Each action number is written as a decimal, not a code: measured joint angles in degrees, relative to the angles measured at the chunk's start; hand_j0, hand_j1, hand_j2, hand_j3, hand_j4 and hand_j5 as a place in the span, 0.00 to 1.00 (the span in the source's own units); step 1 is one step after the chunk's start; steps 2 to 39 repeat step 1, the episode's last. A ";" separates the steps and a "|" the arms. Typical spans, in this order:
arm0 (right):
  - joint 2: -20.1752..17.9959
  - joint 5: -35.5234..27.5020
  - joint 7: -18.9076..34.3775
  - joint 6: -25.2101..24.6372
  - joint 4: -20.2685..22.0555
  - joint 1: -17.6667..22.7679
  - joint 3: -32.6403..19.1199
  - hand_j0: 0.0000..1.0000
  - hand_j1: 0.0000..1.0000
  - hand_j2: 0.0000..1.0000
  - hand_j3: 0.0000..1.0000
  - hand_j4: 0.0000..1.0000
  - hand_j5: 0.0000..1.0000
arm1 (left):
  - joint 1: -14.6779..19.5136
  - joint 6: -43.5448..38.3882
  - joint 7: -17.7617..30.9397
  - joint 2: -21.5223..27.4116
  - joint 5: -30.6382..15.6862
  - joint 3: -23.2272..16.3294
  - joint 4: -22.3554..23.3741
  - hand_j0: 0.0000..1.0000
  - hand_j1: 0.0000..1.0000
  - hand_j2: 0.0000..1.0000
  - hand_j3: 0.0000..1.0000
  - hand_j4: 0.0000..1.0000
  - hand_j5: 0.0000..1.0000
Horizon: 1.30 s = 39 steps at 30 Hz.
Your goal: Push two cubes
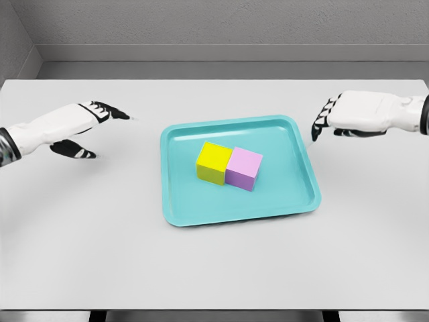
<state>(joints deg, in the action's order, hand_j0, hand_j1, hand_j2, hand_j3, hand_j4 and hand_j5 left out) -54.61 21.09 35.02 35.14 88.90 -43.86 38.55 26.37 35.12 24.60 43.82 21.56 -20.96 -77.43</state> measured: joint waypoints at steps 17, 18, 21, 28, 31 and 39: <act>-0.24 -0.03 0.00 0.00 -0.04 0.09 -0.27 0.58 0.58 0.58 0.58 0.58 0.58 | -0.26 0.00 0.01 0.88 -0.18 0.36 -0.04 1.00 1.00 1.00 1.00 1.00 1.00; -0.24 -0.03 0.00 0.00 -0.04 0.09 -0.27 0.58 0.58 0.58 0.58 0.58 0.58 | -0.26 0.00 0.01 0.88 -0.18 0.36 -0.04 1.00 1.00 1.00 1.00 1.00 1.00; -0.24 -0.03 0.00 0.00 -0.04 0.09 -0.27 0.58 0.58 0.58 0.58 0.58 0.58 | -0.26 0.00 0.01 0.88 -0.18 0.36 -0.04 1.00 1.00 1.00 1.00 1.00 1.00; -0.24 -0.03 0.00 0.00 -0.04 0.09 -0.27 0.58 0.58 0.58 0.58 0.58 0.58 | -0.26 0.00 0.01 0.88 -0.18 0.36 -0.04 1.00 1.00 1.00 1.00 1.00 1.00; -0.24 -0.03 0.00 0.00 -0.04 0.09 -0.27 0.58 0.58 0.58 0.58 0.58 0.58 | -0.26 0.00 0.01 0.88 -0.18 0.36 -0.04 1.00 1.00 1.00 1.00 1.00 1.00; -0.24 -0.03 0.00 0.00 -0.04 0.09 -0.27 0.58 0.58 0.58 0.58 0.58 0.58 | -0.26 0.00 0.01 0.88 -0.18 0.36 -0.04 1.00 1.00 1.00 1.00 1.00 1.00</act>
